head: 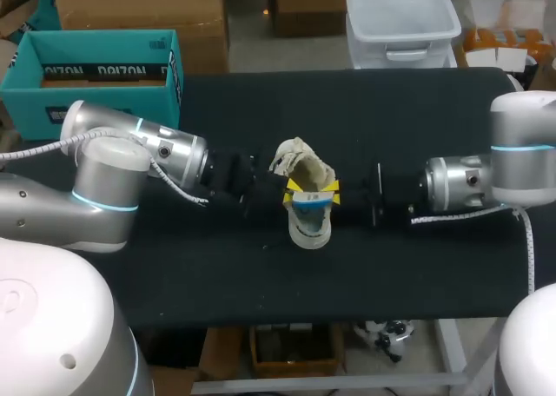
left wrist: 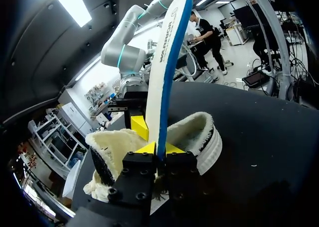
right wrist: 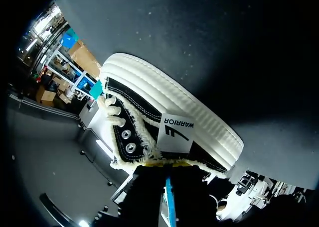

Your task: Open the shoe tongue, take the insole out of the shoe, put the insole back into the shoe, and pack the shoe into the shoebox

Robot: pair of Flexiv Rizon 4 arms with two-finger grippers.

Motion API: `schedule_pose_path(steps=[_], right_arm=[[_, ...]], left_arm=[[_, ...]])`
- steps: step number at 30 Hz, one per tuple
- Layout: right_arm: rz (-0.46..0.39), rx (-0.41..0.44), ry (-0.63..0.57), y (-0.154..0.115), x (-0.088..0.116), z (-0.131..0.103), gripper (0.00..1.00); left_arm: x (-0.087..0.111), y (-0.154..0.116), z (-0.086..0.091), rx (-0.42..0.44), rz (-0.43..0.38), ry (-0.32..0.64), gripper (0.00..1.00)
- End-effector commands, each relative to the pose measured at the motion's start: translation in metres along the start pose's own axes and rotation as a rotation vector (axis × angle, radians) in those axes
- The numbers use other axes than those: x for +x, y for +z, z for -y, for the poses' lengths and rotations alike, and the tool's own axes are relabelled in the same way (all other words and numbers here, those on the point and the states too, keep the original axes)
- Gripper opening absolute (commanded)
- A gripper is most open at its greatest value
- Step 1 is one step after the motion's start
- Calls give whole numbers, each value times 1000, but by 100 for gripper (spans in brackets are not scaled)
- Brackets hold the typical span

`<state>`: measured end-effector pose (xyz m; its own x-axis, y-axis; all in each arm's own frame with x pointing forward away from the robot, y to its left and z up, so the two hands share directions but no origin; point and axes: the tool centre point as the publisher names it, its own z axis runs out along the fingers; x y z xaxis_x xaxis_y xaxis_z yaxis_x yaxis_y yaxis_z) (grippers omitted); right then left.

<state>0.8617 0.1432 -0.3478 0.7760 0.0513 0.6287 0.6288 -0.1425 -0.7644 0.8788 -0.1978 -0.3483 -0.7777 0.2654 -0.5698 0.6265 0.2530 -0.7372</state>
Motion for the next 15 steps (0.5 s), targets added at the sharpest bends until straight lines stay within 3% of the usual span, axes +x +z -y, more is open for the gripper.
schedule_pose_path(steps=[1,4,6,9,13,15], right_arm=[[1,8,4,0,-1,-4,0],[-2,8,4,-1,-3,0,0],[-4,-1,8,-3,-6,7,21],[4,-34,16,-6,-9,16,30],[11,-52,23,-9,-12,26,27],[15,-61,25,-11,-13,31,18]], left_arm=[[2,1,-3,0,9,0,8],[2,1,-3,-1,9,0,7],[3,2,-2,0,9,0,6],[4,2,-1,2,8,0,5],[5,2,1,5,9,1,5],[6,3,1,7,10,0,6]])
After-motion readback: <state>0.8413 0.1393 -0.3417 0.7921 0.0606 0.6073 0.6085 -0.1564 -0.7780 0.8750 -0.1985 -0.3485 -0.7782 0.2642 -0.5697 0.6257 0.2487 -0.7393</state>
